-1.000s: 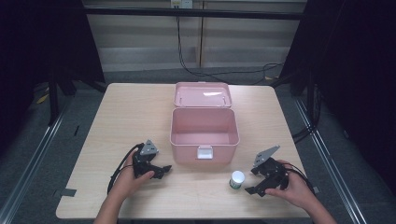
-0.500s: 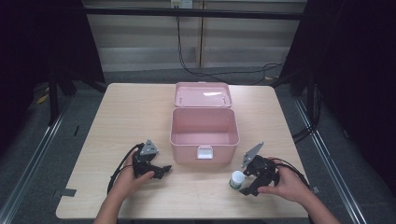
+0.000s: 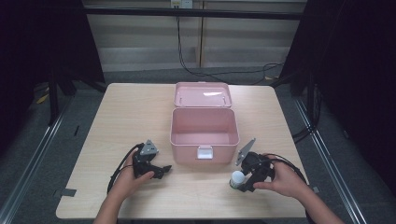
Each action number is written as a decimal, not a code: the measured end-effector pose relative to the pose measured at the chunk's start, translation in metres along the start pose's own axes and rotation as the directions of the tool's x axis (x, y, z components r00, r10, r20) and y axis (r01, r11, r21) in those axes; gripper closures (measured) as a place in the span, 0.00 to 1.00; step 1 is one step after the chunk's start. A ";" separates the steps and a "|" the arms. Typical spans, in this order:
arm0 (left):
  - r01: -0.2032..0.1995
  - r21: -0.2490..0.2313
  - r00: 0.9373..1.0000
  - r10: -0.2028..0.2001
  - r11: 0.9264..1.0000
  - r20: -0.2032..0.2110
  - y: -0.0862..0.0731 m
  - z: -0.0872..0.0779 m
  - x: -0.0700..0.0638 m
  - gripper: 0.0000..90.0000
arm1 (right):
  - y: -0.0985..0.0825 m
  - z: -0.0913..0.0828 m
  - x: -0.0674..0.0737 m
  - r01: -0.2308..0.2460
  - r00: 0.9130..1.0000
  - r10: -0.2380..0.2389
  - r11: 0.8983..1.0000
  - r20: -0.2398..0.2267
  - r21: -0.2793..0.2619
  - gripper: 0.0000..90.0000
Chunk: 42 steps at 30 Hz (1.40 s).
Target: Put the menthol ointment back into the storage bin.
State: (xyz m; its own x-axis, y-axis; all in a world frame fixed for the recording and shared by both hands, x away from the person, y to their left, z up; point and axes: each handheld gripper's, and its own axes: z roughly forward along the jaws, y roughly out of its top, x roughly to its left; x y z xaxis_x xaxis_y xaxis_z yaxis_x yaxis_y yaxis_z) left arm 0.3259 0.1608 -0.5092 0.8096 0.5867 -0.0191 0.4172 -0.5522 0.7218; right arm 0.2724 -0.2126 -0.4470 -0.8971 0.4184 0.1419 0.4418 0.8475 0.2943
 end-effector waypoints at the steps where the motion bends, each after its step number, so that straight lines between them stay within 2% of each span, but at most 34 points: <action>1: 0.000 -0.001 1.000 0.000 1.000 0.000 0.000 0.000 0.000 0.15 | 0.001 -0.001 0.000 0.002 1.000 -0.002 1.000 -0.001 0.005 0.42; 17: 0.000 0.000 1.000 0.000 1.000 0.000 0.000 0.000 0.000 0.15 | 0.019 0.000 0.002 0.017 1.000 -0.018 0.998 0.013 0.064 0.55; 26: 0.000 0.000 1.000 0.000 1.000 0.000 0.000 0.000 0.000 0.15 | 0.022 -0.002 0.002 0.036 0.999 -0.038 0.993 0.023 0.113 0.56; 29: 0.000 0.001 1.000 0.000 1.000 -0.001 0.000 0.000 0.000 0.15 | 0.024 -0.005 0.002 0.040 0.999 -0.043 0.992 0.022 0.121 0.56; 32: 0.000 0.000 1.000 0.000 1.000 -0.001 0.000 0.000 0.000 0.15 | 0.026 -0.013 0.003 0.019 0.999 -0.024 0.991 0.033 0.133 0.56; 42: 0.003 0.001 1.000 -0.003 1.000 0.002 0.000 0.000 0.000 0.15 | 0.033 -0.037 0.001 0.024 0.999 -0.030 0.992 0.045 0.121 0.56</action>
State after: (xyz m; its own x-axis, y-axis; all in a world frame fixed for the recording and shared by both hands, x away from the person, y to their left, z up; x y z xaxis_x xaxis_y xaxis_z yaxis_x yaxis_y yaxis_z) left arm 0.3257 0.1606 -0.5094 0.8088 0.5876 -0.0228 0.4203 -0.5506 0.7212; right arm 0.2861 -0.1959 -0.4022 -0.9090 0.4069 0.0907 0.4168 0.8908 0.1809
